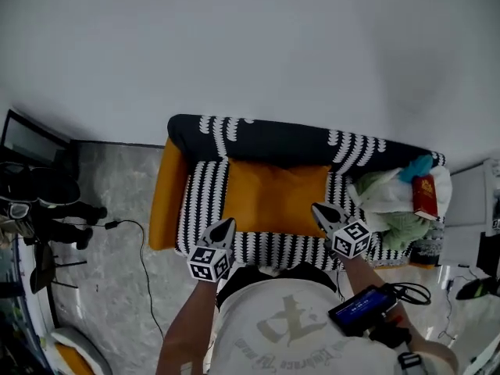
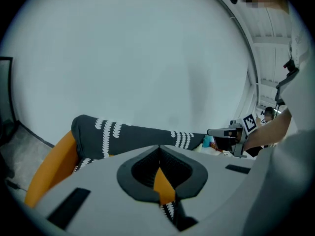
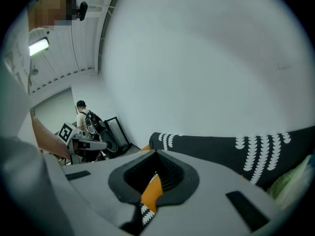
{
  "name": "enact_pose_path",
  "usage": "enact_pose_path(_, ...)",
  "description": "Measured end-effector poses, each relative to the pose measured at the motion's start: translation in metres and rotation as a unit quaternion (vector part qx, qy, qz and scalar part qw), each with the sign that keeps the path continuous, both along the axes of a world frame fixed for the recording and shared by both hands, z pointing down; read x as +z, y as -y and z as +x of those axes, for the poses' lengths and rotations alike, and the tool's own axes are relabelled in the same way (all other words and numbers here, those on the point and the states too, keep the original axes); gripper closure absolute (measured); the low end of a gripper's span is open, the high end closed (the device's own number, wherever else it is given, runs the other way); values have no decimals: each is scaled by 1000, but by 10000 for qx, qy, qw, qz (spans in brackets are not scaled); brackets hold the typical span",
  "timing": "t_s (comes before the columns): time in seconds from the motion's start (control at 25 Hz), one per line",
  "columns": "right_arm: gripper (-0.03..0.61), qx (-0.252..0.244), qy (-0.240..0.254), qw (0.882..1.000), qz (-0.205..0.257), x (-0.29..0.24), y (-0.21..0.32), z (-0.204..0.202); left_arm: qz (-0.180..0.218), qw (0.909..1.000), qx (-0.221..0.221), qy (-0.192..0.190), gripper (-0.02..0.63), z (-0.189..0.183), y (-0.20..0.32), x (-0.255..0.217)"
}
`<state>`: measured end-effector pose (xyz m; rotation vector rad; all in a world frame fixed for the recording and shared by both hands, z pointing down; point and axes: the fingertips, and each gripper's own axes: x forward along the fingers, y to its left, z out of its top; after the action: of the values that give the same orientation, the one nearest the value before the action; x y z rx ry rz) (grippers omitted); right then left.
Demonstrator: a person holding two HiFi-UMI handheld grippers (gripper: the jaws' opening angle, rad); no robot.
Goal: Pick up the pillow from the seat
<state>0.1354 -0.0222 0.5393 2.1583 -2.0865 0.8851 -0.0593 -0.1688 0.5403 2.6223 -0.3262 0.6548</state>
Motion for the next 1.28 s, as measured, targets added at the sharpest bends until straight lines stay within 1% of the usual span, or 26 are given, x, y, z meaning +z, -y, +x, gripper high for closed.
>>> enact_pose_path(0.2,565,425,-30,9986,-307,20,6,7,-194,9991,339,139,604,10,26,28)
enact_pose_path(0.4,565,652,-180,9963,-532,38,32,2,-328,9971,638,250,604,9,64,53)
enact_pose_path(0.52,565,856,-154,9942,-634,48,28,9,-394,9953,828,303,604,22,67,64)
enact_pose_path(0.64,565,1016,-87,9921,-730,58,20,19,-420,9943,919,330,604,36,66,69)
enact_pose_path(0.72,565,1078,-3,9907,-832,69,14,24,-475,9937,933,398,603,43,64,77)
enact_pose_path(0.92,565,1141,194,9867,-1139,114,-1,46,-636,9918,885,667,603,59,56,116)
enact_pose_path(1.16,565,1250,426,9823,-1330,144,-8,53,-778,9899,685,970,603,49,58,150)
enact_pose_path(1.28,565,1249,541,9791,-1510,170,-14,56,-980,9880,475,1095,603,42,62,175)
